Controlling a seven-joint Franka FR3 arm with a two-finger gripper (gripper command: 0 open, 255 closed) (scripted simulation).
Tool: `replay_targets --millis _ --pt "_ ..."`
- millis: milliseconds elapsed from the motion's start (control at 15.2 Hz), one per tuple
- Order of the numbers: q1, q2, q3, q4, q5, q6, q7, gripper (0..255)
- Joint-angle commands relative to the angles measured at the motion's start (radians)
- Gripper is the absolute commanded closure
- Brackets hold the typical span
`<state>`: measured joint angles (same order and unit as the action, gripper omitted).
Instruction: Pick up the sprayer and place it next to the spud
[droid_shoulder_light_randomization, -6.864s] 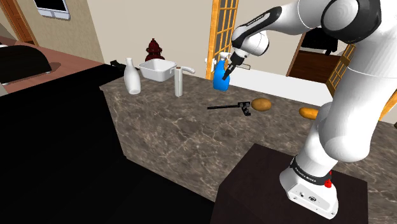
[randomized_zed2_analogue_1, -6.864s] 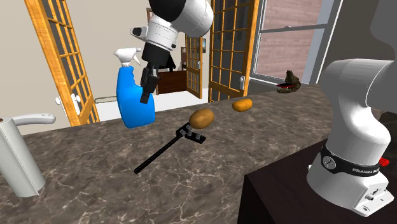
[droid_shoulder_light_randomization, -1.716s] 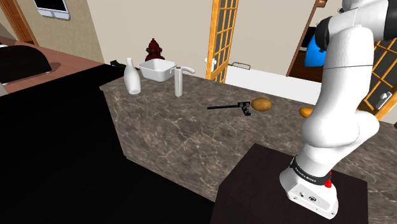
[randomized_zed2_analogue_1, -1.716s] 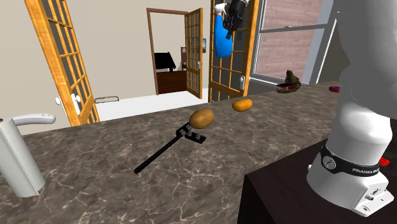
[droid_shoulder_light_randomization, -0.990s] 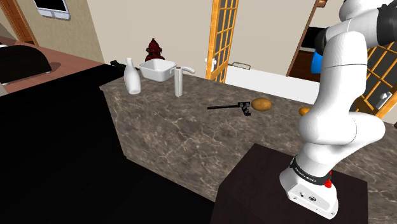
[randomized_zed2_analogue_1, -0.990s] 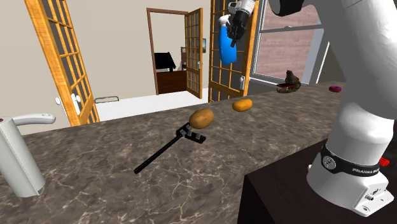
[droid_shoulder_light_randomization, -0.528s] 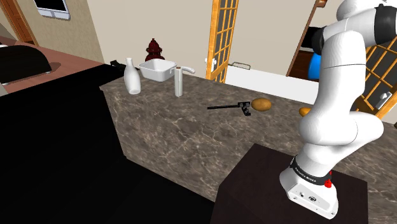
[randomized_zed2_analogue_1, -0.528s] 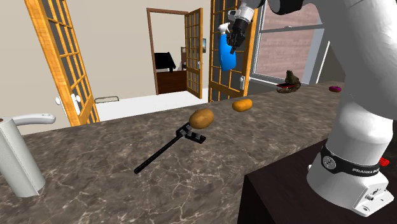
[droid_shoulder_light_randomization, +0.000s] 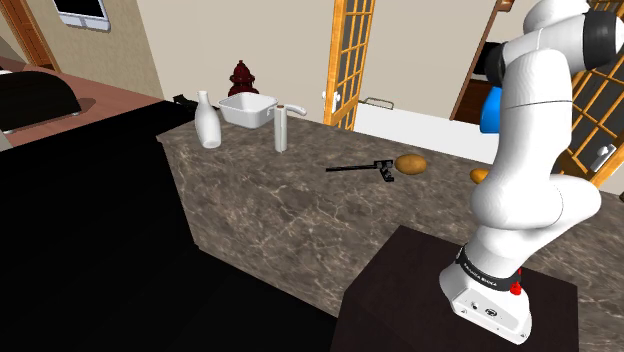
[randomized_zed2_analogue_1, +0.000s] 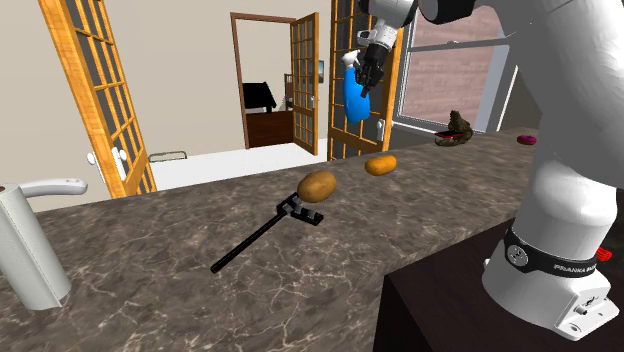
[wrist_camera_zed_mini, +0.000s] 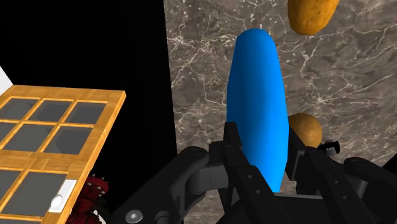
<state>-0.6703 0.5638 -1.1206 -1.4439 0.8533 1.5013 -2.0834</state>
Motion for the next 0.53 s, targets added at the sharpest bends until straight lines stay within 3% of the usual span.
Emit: replay_targets --millis 0,462 --pt "0.006 0.005 0.002 -0.023 0.004 0.021 -0.011 255" --pt "0.021 0.026 0.013 -0.095 0.024 0.088 -0.052 255"
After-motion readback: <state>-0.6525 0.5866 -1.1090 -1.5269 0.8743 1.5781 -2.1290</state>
